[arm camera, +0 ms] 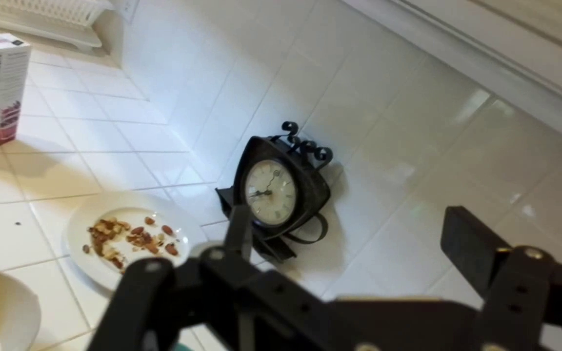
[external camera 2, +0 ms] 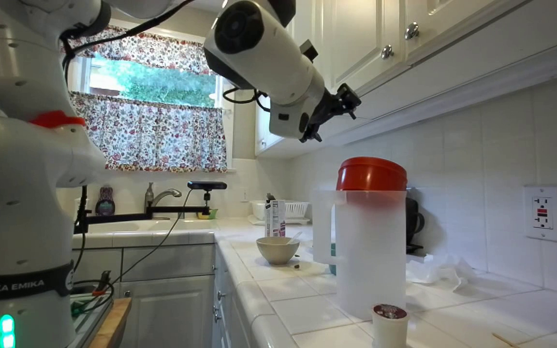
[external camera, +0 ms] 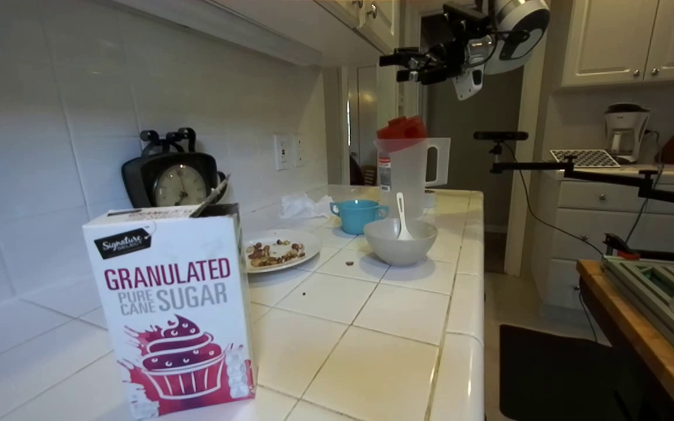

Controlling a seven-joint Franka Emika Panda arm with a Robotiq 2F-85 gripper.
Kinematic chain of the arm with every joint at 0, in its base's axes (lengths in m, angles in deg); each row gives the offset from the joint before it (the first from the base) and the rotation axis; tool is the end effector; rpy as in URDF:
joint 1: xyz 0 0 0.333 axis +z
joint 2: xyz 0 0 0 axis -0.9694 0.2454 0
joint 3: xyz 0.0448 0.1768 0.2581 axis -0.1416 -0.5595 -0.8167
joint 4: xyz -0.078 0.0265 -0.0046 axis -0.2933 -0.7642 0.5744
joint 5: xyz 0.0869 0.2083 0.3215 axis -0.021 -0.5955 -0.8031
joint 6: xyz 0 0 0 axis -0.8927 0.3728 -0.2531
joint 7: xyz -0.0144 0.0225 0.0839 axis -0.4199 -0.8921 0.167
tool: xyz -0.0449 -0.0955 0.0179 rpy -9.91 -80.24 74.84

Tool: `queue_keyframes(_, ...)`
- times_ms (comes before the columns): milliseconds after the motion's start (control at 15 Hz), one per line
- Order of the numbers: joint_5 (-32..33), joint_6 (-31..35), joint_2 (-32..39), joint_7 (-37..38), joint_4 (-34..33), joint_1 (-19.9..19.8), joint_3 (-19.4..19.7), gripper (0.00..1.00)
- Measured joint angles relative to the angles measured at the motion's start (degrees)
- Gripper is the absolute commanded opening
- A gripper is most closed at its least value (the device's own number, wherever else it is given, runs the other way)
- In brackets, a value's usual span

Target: Move the jug to the right.

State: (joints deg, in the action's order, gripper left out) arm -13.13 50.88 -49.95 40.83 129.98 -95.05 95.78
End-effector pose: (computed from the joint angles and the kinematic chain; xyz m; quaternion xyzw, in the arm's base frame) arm 0.4371 -0.1977 0.4575 -0.4103 0.6400 0.0297 0.6490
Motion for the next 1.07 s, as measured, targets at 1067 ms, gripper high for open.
queue_keyframes(1067,37.52,-6.45,4.48,17.69,-9.90,1.31,1.23,1.00)
